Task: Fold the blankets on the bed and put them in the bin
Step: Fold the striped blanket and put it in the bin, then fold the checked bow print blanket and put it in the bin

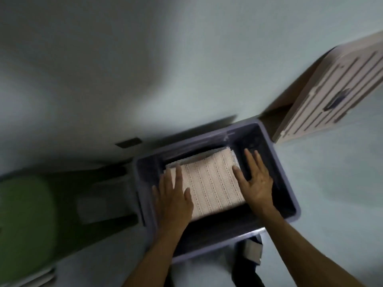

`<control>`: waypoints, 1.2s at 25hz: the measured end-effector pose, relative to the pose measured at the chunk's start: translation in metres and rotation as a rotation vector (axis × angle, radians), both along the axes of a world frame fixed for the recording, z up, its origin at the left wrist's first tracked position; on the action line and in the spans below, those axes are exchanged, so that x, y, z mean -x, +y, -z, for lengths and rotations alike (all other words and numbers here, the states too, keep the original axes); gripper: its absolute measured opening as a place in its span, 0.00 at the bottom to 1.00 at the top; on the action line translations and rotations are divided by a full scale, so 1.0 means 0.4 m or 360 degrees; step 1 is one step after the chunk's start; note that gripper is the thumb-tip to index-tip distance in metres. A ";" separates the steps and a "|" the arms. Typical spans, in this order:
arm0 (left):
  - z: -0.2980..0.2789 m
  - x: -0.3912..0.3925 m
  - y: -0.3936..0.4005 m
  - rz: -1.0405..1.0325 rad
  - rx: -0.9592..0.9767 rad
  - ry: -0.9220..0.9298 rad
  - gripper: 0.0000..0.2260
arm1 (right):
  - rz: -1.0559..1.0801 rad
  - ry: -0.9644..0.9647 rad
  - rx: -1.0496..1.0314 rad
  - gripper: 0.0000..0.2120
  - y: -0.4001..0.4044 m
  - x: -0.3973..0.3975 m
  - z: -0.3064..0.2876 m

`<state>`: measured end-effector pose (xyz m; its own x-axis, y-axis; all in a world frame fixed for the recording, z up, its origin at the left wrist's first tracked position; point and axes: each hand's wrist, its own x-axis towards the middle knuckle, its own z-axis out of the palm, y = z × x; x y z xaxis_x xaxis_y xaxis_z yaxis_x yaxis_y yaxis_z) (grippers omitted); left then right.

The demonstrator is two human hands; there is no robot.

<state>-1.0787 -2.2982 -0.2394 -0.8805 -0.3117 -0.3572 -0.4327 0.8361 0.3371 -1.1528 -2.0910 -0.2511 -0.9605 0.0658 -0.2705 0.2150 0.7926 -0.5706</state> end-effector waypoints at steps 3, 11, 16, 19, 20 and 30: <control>-0.424 0.100 0.030 0.0113 0.0034 0.0212 0.31 | -0.0002 0.0236 -0.0065 0.36 -0.031 0.039 -0.439; -1.347 0.192 0.282 0.0809 -0.0020 0.0915 0.33 | 0.0343 0.0830 -0.0246 0.43 0.157 0.000 -1.387; -1.647 0.204 0.710 0.1352 0.0063 0.1248 0.34 | 0.0954 0.0840 -0.0565 0.44 0.608 -0.154 -1.651; -1.698 0.144 1.025 0.1614 -0.0008 0.1327 0.35 | 0.1205 0.0761 -0.0681 0.44 0.902 -0.268 -1.681; -1.701 0.124 1.132 0.1677 -0.0058 0.1319 0.35 | 0.1245 0.0741 -0.0695 0.44 0.993 -0.299 -1.685; -1.633 0.122 1.958 0.2050 -0.0110 0.1156 0.33 | 0.1760 0.0498 -0.0656 0.48 1.734 -0.488 -1.645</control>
